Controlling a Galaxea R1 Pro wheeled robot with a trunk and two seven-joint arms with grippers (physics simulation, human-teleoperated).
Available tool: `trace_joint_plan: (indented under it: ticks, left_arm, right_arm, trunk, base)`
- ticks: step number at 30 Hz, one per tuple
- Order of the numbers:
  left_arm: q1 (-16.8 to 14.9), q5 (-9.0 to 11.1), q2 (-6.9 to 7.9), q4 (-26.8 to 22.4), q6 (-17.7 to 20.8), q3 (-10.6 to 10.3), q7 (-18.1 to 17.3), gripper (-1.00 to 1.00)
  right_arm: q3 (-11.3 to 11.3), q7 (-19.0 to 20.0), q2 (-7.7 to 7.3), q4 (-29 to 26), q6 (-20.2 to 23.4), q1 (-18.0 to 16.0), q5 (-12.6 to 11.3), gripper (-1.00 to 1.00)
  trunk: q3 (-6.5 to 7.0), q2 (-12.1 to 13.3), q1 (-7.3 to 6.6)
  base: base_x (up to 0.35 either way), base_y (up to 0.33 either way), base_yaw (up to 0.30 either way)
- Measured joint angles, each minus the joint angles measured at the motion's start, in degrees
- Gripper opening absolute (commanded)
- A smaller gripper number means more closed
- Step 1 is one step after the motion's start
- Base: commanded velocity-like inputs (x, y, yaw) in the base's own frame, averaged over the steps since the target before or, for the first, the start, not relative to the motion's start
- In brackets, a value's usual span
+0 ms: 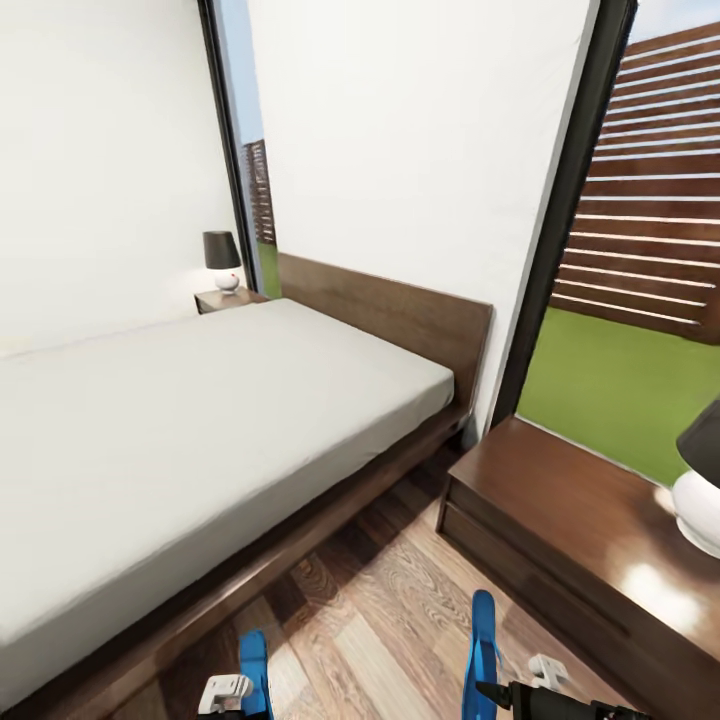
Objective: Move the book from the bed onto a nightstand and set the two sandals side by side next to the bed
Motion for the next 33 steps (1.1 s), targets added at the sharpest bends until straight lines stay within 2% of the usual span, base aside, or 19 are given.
trace_joint_plan:
  ticks: [33]
  left_arm:
    - [0.0, -0.1, 0.0, 0.0, 0.0, 0.0, 0.0, -1.0]
  right_arm:
    - [0.0, 0.0, 0.0, 0.0, 0.0, 0.0, 0.0, -1.0]
  trunk:
    - [0.0, 0.0, 0.0]
  base:
    - [0.0, 0.0, 0.293]
